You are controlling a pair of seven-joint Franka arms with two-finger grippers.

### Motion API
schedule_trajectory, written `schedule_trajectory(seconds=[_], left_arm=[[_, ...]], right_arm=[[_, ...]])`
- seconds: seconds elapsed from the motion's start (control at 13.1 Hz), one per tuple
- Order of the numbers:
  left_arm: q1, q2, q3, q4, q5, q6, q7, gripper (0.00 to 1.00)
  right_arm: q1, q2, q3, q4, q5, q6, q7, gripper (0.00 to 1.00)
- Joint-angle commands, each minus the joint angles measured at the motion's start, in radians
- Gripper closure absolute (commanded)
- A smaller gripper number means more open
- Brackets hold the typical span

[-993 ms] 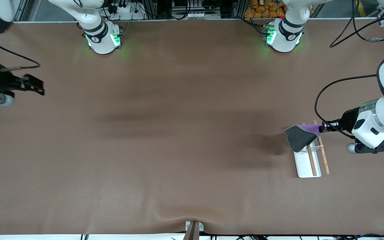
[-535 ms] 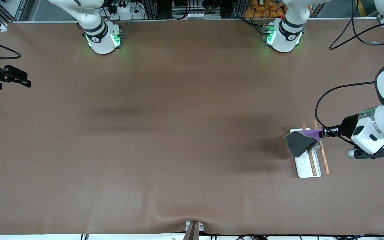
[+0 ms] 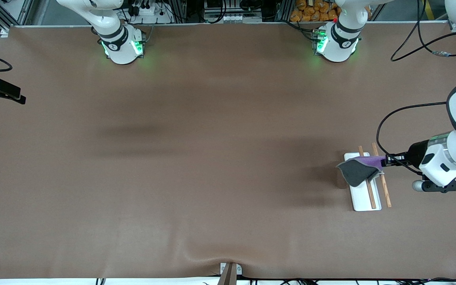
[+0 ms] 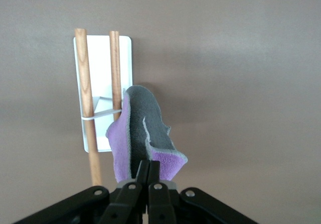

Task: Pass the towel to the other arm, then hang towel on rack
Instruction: 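Lower the towel over the wooden dowels with the left gripper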

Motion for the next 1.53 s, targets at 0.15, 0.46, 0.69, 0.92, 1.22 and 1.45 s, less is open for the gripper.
schedule_trajectory(seconds=[0.15,0.46,0.69,0.92,1.22,1.45], left_arm=[[0.05,0.022,-0.009,0.004,0.015,0.025,0.114,1.0],[0.091,0.04,-0.009,0.004,0.016,0.029,0.188,1.0],[0.125,0.063,-0.009,0.003,0.014,0.048,0.244,1.0],[0.159,0.085,-0.009,0.001,0.011,0.057,0.314,1.0],[0.191,0.111,-0.009,0.001,0.014,0.077,0.36,1.0],[0.208,0.125,-0.009,0.001,0.017,0.098,0.412,1.0]], right_arm=[[-0.039,-0.017,0.036,-0.012,0.009,0.014,0.002,0.0],[-0.045,-0.017,0.061,-0.014,0.008,0.014,0.002,0.0],[-0.041,-0.017,0.062,-0.014,0.009,0.011,0.016,0.0],[-0.039,-0.022,0.065,-0.012,0.014,0.003,0.039,0.0],[-0.039,-0.025,0.065,-0.003,0.009,0.037,0.038,0.0],[-0.039,-0.025,0.065,0.0,0.011,0.086,0.038,0.0]])
